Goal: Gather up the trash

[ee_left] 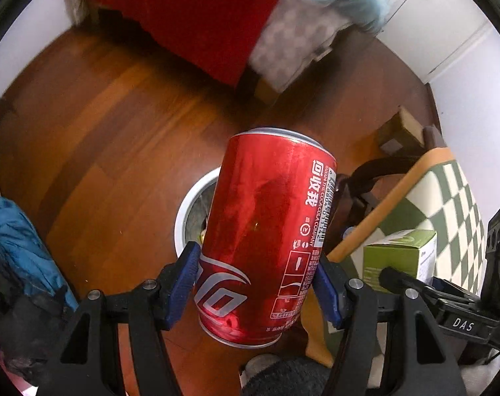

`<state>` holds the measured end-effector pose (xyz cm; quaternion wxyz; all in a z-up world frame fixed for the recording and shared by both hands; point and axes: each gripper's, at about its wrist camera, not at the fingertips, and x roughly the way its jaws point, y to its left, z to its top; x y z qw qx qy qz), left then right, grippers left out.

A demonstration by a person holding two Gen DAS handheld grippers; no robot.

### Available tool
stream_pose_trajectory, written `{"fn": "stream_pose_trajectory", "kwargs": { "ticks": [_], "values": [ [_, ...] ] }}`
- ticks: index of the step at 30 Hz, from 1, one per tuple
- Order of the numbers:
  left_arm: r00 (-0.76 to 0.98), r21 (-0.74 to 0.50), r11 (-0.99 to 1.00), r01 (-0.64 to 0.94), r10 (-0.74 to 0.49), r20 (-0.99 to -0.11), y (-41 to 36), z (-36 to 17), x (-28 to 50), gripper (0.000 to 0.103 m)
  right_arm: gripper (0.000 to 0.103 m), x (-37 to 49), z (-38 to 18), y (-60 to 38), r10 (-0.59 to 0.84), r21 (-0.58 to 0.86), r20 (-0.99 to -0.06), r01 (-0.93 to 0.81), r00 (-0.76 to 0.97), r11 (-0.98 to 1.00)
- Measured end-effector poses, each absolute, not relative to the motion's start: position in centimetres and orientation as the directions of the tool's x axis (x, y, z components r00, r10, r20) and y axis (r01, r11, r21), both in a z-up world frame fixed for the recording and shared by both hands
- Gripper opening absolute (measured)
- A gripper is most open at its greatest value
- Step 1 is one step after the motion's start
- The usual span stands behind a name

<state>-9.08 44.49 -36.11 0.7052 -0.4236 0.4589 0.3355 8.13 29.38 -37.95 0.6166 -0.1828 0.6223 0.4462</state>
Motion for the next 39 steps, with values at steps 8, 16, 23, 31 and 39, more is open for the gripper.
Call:
{"fn": "stream_pose_trajectory", "kwargs": {
  "ticks": [8, 16, 23, 31, 39],
  "values": [
    [0.387, -0.374, 0.361, -0.855, -0.036, -0.921, 46.3, -39.6, -9.8, 0.063, 0.097, 7.0, -44.6, 35.2, 0.21, 0.274, -0.959, -0.802, -0.189, 0.531],
    [0.375, -0.346, 0.342, -0.873, 0.02, -0.927, 46.4, -38.2, -12.7, 0.101, 0.098, 6.2, -48.4, 38.0, 0.133, 0.255, -0.967, -0.824, -0.217, 0.506],
    [0.264, -0.194, 0.351, -0.916, 0.164, -0.951, 44.3, -35.1, -14.7, 0.101, 0.103, 5.5, -47.7, 37.8, 0.16, 0.264, -0.964, -0.834, -0.212, 0.485],
    [0.202, -0.101, 0.353, -0.93, 0.262, -0.944, 40.1, -31.4, -16.9, 0.101, 0.103, 4.2, -40.9, 33.9, 0.206, 0.181, -0.974, -0.885, -0.099, 0.429],
    [0.224, -0.106, 0.361, -0.927, 0.304, -0.926, 35.2, -26.2, -18.2, 0.101, 0.103, 3.1, -32.8, 28.4, 0.288, 0.174, -0.955, -0.915, -0.067, 0.364]
  ]
}}
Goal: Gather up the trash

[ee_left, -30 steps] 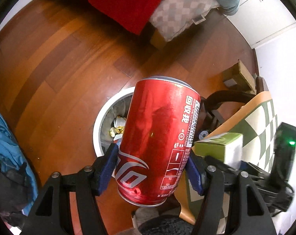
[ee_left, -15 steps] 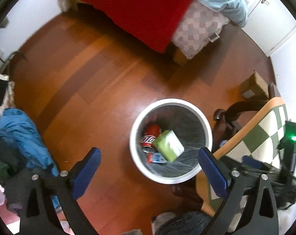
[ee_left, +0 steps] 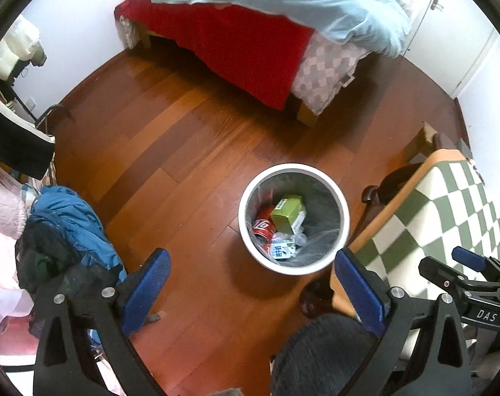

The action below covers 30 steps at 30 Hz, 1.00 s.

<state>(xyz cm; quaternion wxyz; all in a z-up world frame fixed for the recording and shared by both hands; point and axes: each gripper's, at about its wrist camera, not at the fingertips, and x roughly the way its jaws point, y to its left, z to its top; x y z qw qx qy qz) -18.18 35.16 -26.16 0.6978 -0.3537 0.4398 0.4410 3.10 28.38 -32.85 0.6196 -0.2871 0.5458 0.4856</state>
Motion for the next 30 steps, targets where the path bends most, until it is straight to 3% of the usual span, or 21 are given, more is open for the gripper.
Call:
{"fn": "stream_pose_trajectory", "kwargs": {
  "ticks": [14, 30],
  "values": [
    [0.376, -0.198, 0.439, -0.876, 0.366, -0.852, 27.7, -13.7, -20.7, 0.101, 0.103, 0.3, -18.5, 19.1, 0.447, 0.28, -0.883, -0.926, -0.145, 0.252],
    [0.51, -0.298, 0.488, -0.82, 0.388, -0.768, 23.9, -5.8, -23.8, 0.101, 0.103, -2.7, -6.9, 13.5, 0.542, 0.398, -0.792, -0.911, -0.283, 0.107]
  ]
}}
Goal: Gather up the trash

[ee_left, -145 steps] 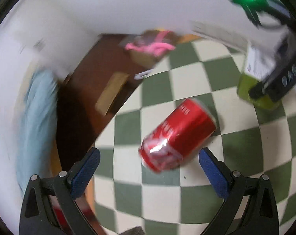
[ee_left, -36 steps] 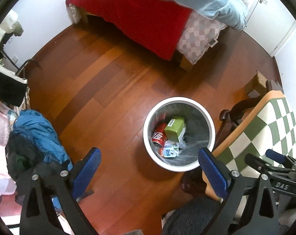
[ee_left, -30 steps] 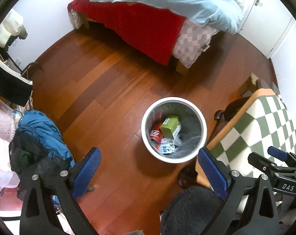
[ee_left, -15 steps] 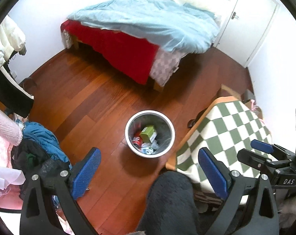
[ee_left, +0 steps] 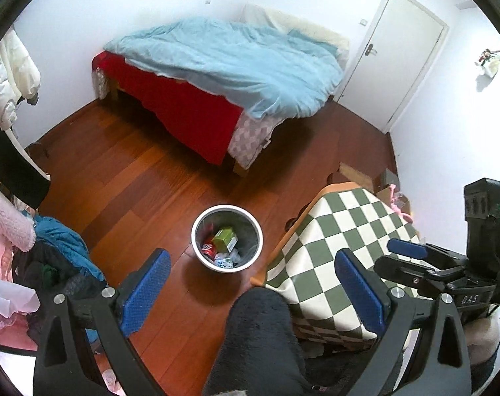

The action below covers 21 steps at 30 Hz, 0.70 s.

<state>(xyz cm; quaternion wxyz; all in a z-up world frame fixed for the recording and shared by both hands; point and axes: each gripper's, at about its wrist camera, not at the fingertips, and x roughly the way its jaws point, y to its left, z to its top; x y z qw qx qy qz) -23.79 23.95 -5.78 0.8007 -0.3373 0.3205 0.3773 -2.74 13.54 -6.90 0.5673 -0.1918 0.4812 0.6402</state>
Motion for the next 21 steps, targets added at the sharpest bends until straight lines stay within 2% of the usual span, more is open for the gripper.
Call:
{"fn": "stream_pose_trajectory", "kwargs": {
  "ticks": [9, 21],
  "values": [
    [0.545, -0.331, 0.504, -0.797, 0.367, -0.754, 22.7, -4.7, -24.5, 0.101, 0.103, -3.7, -4.4, 12.5, 0.531, 0.424, -0.781, -0.903, -0.328, 0.066],
    [0.549, -0.349, 0.5, -0.793, 0.337, -0.765, 22.3, -5.7, -24.7, 0.101, 0.103, -4.1, -3.9, 12.0, 0.516, 0.425, -0.788, -0.903, -0.337, 0.06]
  ]
}}
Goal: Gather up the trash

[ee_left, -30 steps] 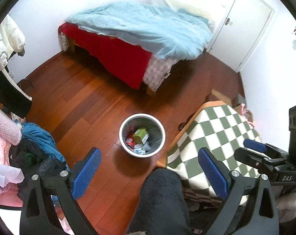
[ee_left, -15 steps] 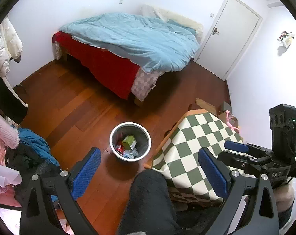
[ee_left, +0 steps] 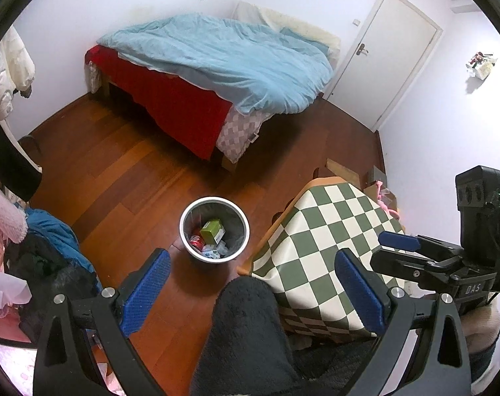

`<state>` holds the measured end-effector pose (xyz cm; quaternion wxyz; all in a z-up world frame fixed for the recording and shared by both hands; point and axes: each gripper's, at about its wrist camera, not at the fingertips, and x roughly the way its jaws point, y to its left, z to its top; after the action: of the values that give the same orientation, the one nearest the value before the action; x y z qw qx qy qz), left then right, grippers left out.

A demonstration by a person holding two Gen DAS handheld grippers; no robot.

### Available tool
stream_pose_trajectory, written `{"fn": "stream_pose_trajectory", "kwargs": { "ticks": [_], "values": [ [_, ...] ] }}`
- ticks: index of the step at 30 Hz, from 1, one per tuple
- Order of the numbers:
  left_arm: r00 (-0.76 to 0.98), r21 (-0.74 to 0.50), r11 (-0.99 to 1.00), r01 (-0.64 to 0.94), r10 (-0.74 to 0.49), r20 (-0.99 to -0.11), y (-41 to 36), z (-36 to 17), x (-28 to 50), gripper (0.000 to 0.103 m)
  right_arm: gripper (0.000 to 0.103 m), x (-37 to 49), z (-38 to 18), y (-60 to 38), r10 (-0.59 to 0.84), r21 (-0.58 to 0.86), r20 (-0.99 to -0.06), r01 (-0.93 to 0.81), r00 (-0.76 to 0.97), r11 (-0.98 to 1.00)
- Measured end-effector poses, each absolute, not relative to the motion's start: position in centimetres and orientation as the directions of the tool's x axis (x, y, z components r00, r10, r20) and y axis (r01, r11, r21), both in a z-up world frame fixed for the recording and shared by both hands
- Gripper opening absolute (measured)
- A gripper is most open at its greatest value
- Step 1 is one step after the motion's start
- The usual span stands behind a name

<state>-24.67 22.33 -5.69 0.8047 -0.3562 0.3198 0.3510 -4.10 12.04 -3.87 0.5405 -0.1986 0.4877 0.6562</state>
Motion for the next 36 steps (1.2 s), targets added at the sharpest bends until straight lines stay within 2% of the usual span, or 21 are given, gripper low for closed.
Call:
{"fn": "stream_pose_trajectory", "kwargs": {
  "ticks": [36],
  "values": [
    [0.566, -0.384, 0.507, -0.771, 0.272, -0.778, 21.79, -6.61, -24.33, 0.103, 0.103, -4.28, -4.74, 11.11, 0.483, 0.422, -0.808, -0.903, -0.338, 0.074]
  ]
}}
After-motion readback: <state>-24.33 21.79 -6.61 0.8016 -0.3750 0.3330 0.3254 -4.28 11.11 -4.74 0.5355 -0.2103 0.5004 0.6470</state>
